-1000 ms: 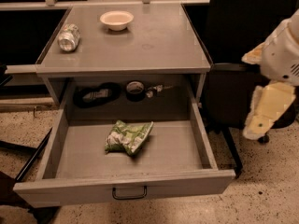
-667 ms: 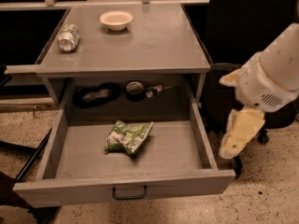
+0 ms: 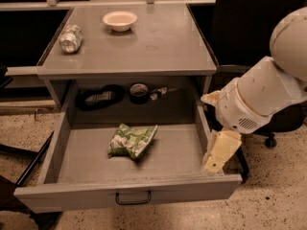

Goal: Pick green jalapeno chip bag from top drawer and place on counter

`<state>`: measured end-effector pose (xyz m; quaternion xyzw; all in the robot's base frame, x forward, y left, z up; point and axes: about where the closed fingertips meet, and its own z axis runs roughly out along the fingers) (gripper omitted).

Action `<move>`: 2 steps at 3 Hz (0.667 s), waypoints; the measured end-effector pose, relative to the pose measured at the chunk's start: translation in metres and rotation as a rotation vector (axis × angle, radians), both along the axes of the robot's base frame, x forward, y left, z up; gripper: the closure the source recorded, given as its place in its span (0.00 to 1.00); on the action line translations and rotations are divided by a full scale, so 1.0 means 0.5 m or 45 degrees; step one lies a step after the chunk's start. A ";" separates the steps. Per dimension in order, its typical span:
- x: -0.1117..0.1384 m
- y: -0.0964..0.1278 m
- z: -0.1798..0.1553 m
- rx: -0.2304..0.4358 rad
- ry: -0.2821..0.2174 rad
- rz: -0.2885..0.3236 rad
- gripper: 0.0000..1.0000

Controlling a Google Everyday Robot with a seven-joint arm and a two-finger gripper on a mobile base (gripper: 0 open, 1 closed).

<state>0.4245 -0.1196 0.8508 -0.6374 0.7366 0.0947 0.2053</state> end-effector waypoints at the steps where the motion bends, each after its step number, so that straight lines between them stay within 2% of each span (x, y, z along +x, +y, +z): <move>1: 0.010 0.035 -0.026 0.050 -0.011 0.062 0.00; 2: 0.053 0.149 -0.065 0.182 -0.052 0.201 0.00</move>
Offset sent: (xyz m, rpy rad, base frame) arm 0.0625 0.1506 -0.0538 0.2970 -0.1101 0.2876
